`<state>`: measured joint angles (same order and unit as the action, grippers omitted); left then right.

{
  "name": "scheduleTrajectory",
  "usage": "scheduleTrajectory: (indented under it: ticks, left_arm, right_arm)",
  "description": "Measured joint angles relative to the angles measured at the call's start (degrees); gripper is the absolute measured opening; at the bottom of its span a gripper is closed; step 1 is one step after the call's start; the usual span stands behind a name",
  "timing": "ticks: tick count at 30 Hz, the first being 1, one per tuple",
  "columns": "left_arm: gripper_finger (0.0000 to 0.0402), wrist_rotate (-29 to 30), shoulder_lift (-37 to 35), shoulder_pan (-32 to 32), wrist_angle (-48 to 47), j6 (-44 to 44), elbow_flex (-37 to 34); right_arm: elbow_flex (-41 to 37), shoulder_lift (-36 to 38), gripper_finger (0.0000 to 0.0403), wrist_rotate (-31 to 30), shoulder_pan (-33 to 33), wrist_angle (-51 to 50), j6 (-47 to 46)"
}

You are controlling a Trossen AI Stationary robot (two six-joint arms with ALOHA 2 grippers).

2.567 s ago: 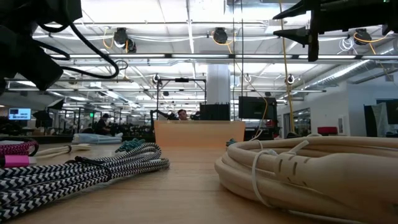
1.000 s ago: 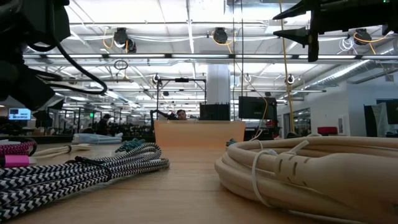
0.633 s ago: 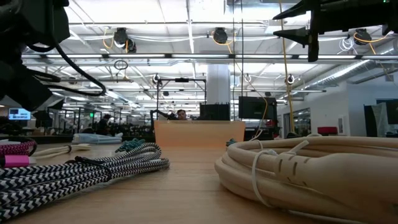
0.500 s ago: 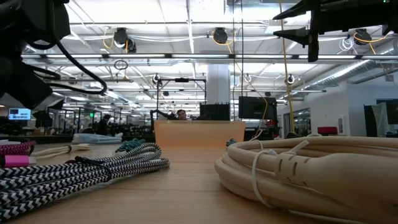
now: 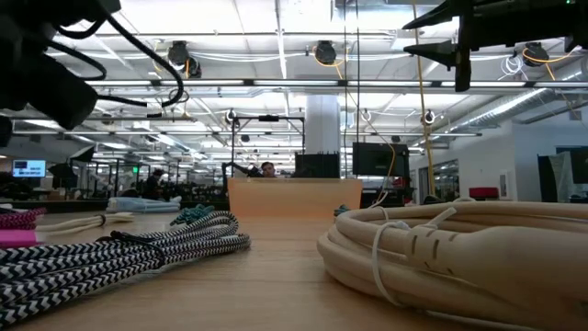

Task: Pick & Place USB Port
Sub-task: Adjust the black desk lamp wire

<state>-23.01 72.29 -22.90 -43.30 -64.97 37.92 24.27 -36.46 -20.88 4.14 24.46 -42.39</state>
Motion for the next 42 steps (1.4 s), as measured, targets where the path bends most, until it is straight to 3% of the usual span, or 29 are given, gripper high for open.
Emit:
scheduleTrajectory:
  ticks: [9,23,37,42]
  left_arm:
    - [0.0080,-4.18,0.00,-1.44,2.21,8.62,0.03]
    - [0.0071,-7.85,0.21,-3.94,12.29,13.97,-1.31]
    - [0.0071,-11.63,9.14,-4.61,20.02,24.63,-1.80]
    - [0.0096,-11.95,10.60,-4.82,20.97,26.82,-1.82]
  right_arm:
    - [0.00,0.01,0.0155,0.00,0.00,-1.16,-0.31]
    - [0.00,0.02,0.0155,0.12,1.00,-1.23,-0.58]
    - [0.00,0.00,0.0155,0.20,2.27,-1.30,-0.57]
    - [0.00,0.00,0.0155,0.21,2.27,-1.32,-0.48]
